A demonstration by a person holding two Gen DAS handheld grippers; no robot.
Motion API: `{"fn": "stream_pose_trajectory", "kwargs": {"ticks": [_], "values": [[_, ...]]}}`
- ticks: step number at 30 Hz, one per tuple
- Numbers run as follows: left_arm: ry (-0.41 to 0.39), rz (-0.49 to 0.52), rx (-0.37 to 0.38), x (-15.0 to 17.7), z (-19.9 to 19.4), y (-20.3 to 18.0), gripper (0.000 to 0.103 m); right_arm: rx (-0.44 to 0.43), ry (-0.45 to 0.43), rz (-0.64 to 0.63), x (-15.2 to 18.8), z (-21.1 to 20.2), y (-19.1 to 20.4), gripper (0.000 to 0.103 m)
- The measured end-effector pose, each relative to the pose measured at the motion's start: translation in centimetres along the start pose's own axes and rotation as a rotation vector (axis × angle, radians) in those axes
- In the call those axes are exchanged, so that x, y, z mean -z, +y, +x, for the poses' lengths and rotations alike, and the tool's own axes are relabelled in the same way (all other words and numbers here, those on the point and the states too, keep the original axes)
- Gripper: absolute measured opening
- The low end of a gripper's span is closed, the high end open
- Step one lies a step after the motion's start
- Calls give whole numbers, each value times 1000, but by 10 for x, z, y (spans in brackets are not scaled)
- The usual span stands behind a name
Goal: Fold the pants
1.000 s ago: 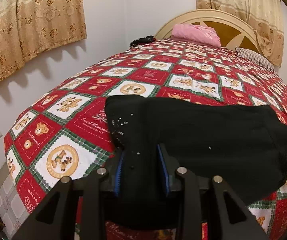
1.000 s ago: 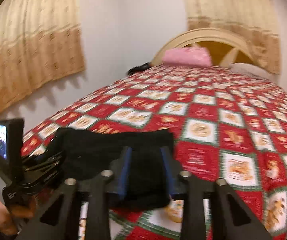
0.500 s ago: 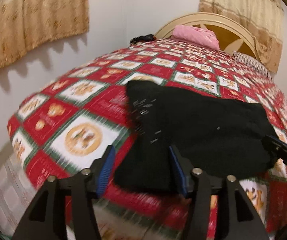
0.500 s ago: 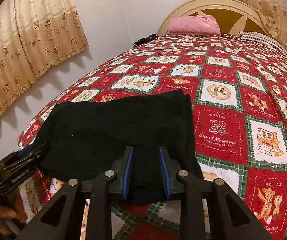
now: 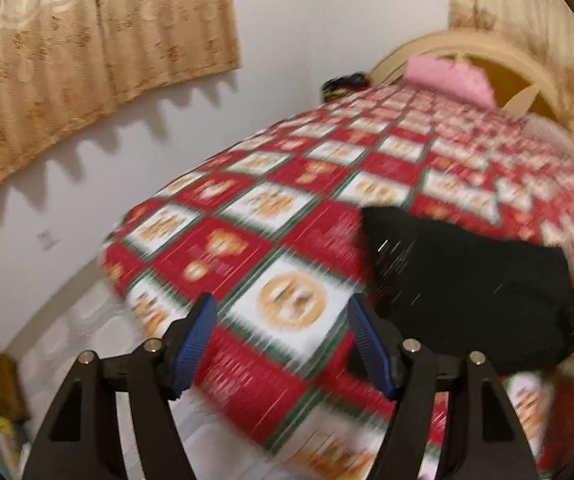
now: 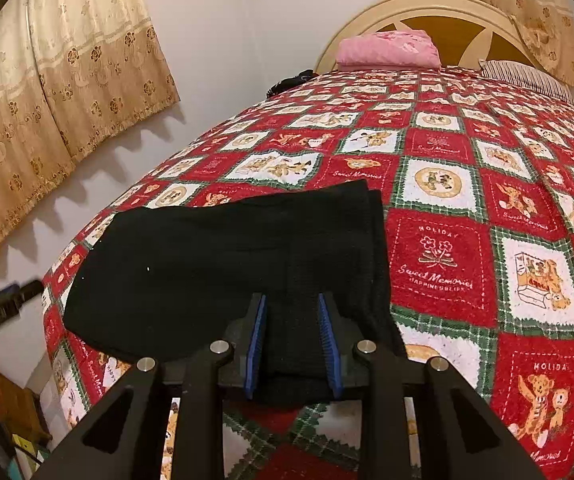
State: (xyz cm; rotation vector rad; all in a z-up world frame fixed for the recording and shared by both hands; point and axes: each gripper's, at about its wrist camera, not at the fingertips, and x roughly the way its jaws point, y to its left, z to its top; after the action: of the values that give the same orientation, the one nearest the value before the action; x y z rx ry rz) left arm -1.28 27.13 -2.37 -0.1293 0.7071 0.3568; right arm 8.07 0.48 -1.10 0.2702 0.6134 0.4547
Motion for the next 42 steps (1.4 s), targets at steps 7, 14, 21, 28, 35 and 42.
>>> {"fn": "stream_pose_trajectory", "kwargs": {"ticks": [7, 14, 21, 28, 35, 42], "values": [[195, -147, 501, -12, 74, 5, 71, -9, 5, 5, -1, 1, -1, 28], [305, -325, 785, -25, 129, -23, 58, -12, 5, 14, -1, 1, -2, 28], [153, -50, 521, -61, 69, -40, 26, -36, 4, 29, -1, 2, -5, 28], [2, 134, -145, -67, 72, -16, 35, -51, -1, 46, 0, 1, -8, 28], [19, 56, 127, -26, 35, -22, 35, -14, 2, 11, 0, 2, -1, 28], [51, 142, -133, 20, 82, -36, 59, 0, 5, -1, 0, 3, 3, 28]]}}
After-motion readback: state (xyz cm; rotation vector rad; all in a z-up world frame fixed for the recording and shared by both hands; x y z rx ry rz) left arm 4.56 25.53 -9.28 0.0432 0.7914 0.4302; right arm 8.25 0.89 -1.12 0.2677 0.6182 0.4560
